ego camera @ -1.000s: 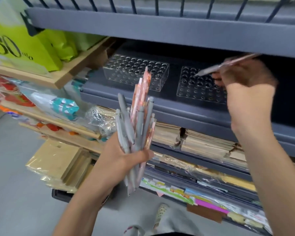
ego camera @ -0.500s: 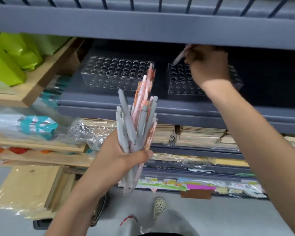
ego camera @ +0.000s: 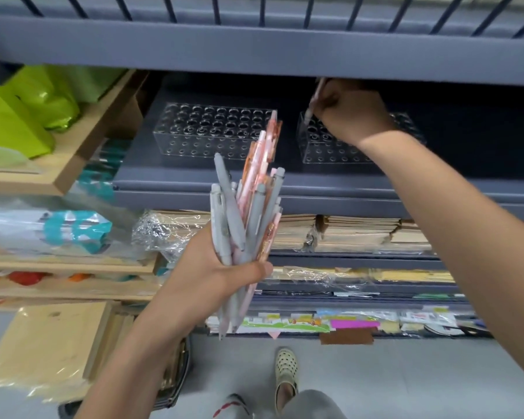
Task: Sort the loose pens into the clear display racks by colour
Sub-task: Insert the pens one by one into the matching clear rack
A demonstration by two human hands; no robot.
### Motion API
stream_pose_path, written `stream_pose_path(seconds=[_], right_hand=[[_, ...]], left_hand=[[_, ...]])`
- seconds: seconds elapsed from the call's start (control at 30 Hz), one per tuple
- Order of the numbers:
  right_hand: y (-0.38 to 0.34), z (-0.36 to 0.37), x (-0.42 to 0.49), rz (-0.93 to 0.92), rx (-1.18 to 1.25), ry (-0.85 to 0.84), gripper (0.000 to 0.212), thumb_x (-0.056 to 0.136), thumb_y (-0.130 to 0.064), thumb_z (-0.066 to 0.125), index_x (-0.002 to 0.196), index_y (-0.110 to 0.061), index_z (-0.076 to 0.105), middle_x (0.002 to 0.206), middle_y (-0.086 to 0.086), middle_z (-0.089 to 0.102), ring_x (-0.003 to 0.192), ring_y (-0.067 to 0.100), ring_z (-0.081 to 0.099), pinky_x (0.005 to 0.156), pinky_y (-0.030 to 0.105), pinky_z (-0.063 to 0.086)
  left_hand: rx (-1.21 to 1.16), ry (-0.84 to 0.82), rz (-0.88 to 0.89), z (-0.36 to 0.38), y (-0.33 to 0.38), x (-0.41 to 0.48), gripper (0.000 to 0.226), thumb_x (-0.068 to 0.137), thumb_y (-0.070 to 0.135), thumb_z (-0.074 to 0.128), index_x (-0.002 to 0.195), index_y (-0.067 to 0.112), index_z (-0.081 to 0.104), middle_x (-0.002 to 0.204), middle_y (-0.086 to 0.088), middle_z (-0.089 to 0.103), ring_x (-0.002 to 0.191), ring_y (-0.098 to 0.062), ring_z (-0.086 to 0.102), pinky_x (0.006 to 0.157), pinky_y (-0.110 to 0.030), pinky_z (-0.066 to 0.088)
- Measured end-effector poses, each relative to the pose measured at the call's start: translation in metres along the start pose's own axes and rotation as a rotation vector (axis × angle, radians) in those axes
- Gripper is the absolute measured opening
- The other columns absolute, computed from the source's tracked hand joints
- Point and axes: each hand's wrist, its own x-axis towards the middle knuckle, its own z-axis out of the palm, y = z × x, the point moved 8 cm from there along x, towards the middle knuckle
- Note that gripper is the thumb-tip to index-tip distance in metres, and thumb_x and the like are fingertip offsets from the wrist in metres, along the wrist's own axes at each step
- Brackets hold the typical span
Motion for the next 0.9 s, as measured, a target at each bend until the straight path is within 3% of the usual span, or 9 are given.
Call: stream_pose_path(seconds=[0.13,0.3,0.4,0.53,0.6,0.67,0.77,0.9], right_hand=[[-0.004,-0.001,-0.004,-0.035,0.019,-0.035,0.010,0.101,-0.026,0.042,0.093,-0.025,0.049,0.090,-0.003,0.053,0.078,0.015,0.045,0.073,0.021,0.029],[-0.011,0.000,-0.006,-0.082,-0.013,-0.107,0.013,0.103,-0.029,0.039,0.096,-0.021,0.045,0.089,0.002,0.054,0.076,0.020,0.048,0.072,0.026,0.032],[-0.010,0.001,-0.005,-0.074,-0.007,-0.133,0.019,0.103,-0.033,0.039,0.099,-0.018,0.050,0.097,0.005,0.061,0.081,0.021,0.052,0.073,0.027,0.033],[0.004,-0.006,-0.009,0.032,0.106,-0.144,0.033,0.098,-0.045,0.050,0.114,-0.020,0.063,0.108,-0.004,0.064,0.102,0.018,0.058,0.082,0.023,0.035],[0.008,-0.017,-0.014,0.090,0.148,-0.007,0.029,0.097,-0.045,0.050,0.102,-0.022,0.067,0.096,-0.005,0.064,0.089,0.014,0.059,0.074,0.023,0.036],[0.007,-0.019,-0.027,0.153,0.529,0.091,0.018,0.096,-0.031,0.055,0.086,-0.021,0.066,0.078,-0.007,0.068,0.060,0.008,0.059,0.056,0.023,0.042],[-0.019,0.009,-0.051,0.121,1.050,-0.176,0.012,0.093,-0.016,0.063,0.085,-0.012,0.070,0.072,0.006,0.073,0.039,0.012,0.050,0.033,0.019,0.033],[-0.049,0.054,-0.071,0.154,1.198,-0.533,0.015,0.096,-0.015,0.060,0.096,-0.008,0.072,0.101,0.022,0.072,0.038,0.007,0.043,0.028,0.016,0.021]], left_hand=[[0.005,-0.009,0.017,-0.001,0.001,0.000,0.029,0.074,0.005,0.085,0.089,0.024,0.068,0.068,0.011,0.070,0.066,-0.005,0.070,0.058,-0.014,0.052],[0.018,-0.014,0.023,-0.001,0.002,0.002,0.028,0.074,0.002,0.083,0.089,0.020,0.067,0.068,0.009,0.070,0.066,-0.007,0.070,0.060,-0.015,0.054],[0.013,-0.015,0.009,-0.003,0.000,0.003,0.029,0.073,0.007,0.085,0.091,0.021,0.067,0.070,0.009,0.071,0.069,-0.007,0.071,0.061,-0.015,0.054],[0.018,-0.018,0.000,-0.004,0.000,0.004,0.028,0.074,0.006,0.084,0.092,0.020,0.067,0.071,0.010,0.071,0.071,-0.006,0.071,0.060,-0.014,0.053],[0.011,-0.029,0.007,-0.003,0.002,0.005,0.029,0.074,0.006,0.084,0.090,0.024,0.069,0.072,0.010,0.071,0.071,-0.006,0.071,0.059,-0.014,0.053],[-0.012,-0.041,0.020,-0.003,0.005,0.005,0.031,0.072,0.008,0.084,0.083,0.034,0.071,0.071,0.012,0.071,0.069,-0.005,0.071,0.059,-0.014,0.053],[-0.031,-0.052,0.029,-0.002,0.009,0.006,0.034,0.066,0.014,0.082,0.080,0.042,0.070,0.070,0.012,0.071,0.068,-0.005,0.070,0.059,-0.014,0.053],[-0.042,-0.080,0.042,-0.001,0.012,0.006,0.036,0.066,0.014,0.081,0.084,0.043,0.071,0.070,0.013,0.070,0.068,-0.002,0.068,0.060,-0.014,0.052]])
